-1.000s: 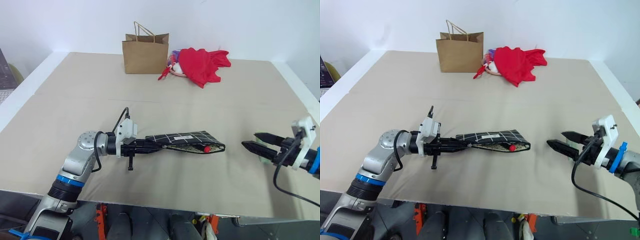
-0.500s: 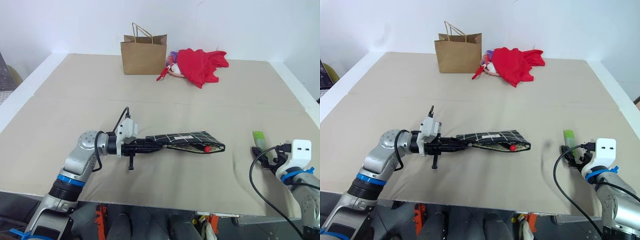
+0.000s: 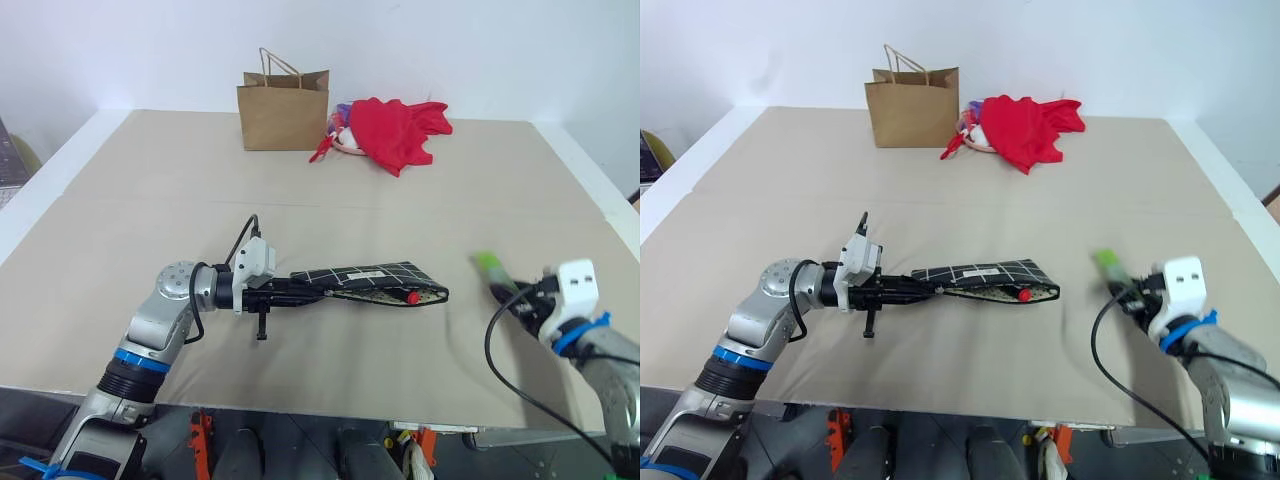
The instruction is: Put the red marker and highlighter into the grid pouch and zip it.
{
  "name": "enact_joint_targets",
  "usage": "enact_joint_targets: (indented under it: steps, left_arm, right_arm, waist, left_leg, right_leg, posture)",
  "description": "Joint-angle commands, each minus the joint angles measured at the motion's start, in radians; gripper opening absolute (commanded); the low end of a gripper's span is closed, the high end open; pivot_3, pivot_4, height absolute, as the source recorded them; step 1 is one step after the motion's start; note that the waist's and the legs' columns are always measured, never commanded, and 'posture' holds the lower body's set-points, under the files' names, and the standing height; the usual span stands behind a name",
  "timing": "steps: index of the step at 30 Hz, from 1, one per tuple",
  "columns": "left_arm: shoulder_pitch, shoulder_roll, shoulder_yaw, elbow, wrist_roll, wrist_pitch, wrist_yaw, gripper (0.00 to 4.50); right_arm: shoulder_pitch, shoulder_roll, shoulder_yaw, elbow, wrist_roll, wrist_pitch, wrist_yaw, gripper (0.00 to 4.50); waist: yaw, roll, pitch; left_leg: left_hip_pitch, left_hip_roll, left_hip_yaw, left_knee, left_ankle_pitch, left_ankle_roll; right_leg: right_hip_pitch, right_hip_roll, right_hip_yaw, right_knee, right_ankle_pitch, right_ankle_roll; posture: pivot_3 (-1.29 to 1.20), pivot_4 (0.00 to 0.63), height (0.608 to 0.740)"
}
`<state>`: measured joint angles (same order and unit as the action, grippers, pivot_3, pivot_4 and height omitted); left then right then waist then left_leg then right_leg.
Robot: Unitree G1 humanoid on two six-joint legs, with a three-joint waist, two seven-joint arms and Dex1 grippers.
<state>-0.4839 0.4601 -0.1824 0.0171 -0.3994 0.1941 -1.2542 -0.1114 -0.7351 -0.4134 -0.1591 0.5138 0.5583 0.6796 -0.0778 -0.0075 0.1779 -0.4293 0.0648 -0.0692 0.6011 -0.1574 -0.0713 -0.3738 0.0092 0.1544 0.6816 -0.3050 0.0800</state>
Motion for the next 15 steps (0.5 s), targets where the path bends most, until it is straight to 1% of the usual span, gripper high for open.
enact_joint_targets:
  steps: [1, 4, 7, 9, 13, 15]
  left_arm:
    - [-0.018, 0.008, 0.013, -0.018, -0.006, -0.014, -0.01, 0.0]
    - [-0.023, 0.006, 0.011, -0.011, -0.005, -0.016, -0.015, 0.0]
    - [-0.028, 0.002, 0.011, -0.003, -0.002, -0.018, -0.019, 0.0]
    - [-0.029, -0.002, 0.01, -0.001, -0.002, -0.018, -0.02, 0.0]
    - [-0.02, -0.011, 0.006, -0.024, -0.005, -0.01, -0.011, 0.0]
    - [-0.017, -0.013, 0.007, -0.031, -0.006, -0.006, -0.009, 0.0]
  right_arm:
    - [-0.07, -0.112, -0.018, -0.113, 0.179, 0.051, 0.227, 1.12]
    - [-0.093, -0.222, 0.022, -0.19, 0.347, 0.222, 0.349, 1.12]
    - [-0.073, -0.302, 0.073, -0.252, 0.418, 0.315, 0.425, 1.12]
    - [-0.054, -0.338, 0.098, -0.277, 0.437, 0.349, 0.46, 1.12]
    - [-0.05, -0.362, 0.165, -0.264, 0.376, 0.337, 0.469, 1.12]
    - [-0.06, -0.362, 0.179, -0.254, 0.367, 0.336, 0.468, 1.12]
  waist:
    - [0.001, 0.0, 0.0]
    - [0.004, -0.001, 0.0]
    - [0.008, -0.002, 0.0]
    - [0.008, -0.002, 0.0]
    - [0.007, -0.003, 0.0]
    - [0.006, -0.003, 0.001]
  left_leg:
    - [0.0, 0.0, -0.001, 0.0, 0.0, 0.0]
    - [-0.001, 0.0, -0.001, -0.001, -0.001, 0.001]
    - [-0.002, 0.0, -0.001, -0.001, -0.002, 0.002]
    - [-0.002, -0.001, -0.001, -0.001, -0.002, 0.002]
    - [-0.002, -0.001, -0.001, 0.0, -0.002, 0.002]
    - [-0.002, -0.001, -0.001, 0.0, -0.002, 0.001]
  right_leg:
    - [0.0, 0.001, -0.001, 0.0, 0.0, 0.0]
    - [0.0, 0.0, -0.001, 0.0, -0.002, 0.0]
    - [0.0, 0.0, -0.001, -0.001, -0.003, 0.0]
    - [0.0, -0.001, -0.001, -0.002, -0.003, 0.0]
    - [0.0, -0.001, -0.001, -0.002, -0.003, 0.0]
    - [0.0, -0.001, -0.001, -0.002, -0.003, 0.0]
  posture:
    - [0.0, 0.15, 0.74]
    - [0.0, 0.15, 0.74]
    - [0.0, 0.15, 0.74]
    - [0.0, 0.15, 0.74]
    - [0.0, 0.15, 0.74]
    - [0.0, 0.15, 0.74]
